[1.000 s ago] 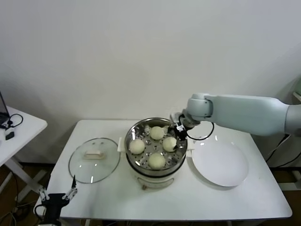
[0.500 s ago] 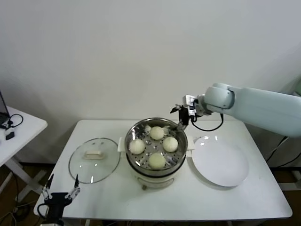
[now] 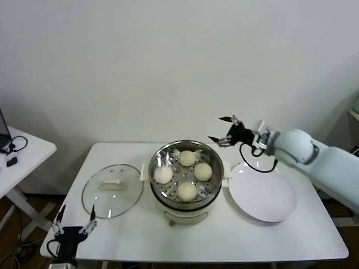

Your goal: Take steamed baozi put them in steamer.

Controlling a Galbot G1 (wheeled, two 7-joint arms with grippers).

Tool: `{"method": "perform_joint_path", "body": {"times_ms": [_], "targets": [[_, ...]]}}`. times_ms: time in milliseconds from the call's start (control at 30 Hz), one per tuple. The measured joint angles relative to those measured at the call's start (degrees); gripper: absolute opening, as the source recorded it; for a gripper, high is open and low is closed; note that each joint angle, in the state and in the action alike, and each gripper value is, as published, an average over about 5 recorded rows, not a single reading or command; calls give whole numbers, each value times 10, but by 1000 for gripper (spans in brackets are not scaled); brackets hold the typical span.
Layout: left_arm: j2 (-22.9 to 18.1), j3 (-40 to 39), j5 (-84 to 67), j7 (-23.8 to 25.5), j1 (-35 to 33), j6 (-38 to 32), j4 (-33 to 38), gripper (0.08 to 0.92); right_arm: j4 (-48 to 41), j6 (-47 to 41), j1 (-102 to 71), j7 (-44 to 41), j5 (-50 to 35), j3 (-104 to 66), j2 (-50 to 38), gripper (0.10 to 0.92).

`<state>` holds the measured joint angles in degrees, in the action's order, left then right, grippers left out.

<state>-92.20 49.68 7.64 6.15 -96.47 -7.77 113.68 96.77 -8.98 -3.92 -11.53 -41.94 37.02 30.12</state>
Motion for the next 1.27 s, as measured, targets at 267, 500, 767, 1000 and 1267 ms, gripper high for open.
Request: {"method": "perform_joint_path", "body": {"times_ms": [267,500,767,1000,1267], "targets": [[0,0,-7,-1,3,1,0,823,41,114,-306,34,40,-299,18,823],[0,0,-11,-1,3,2,1,823,55,225,-565,31,74,-482,97,823],[0,-4,-11,-2,3,3,2,823,53,334,-785,15,100,-562,195,823],[0,-5,-10,-2,1,4,4,823,48,394,-880,9,108,-584,257,823],[0,-4,-10,-2,0,4,6,823,48,423,-922,7,110,-592,289,823]]}}
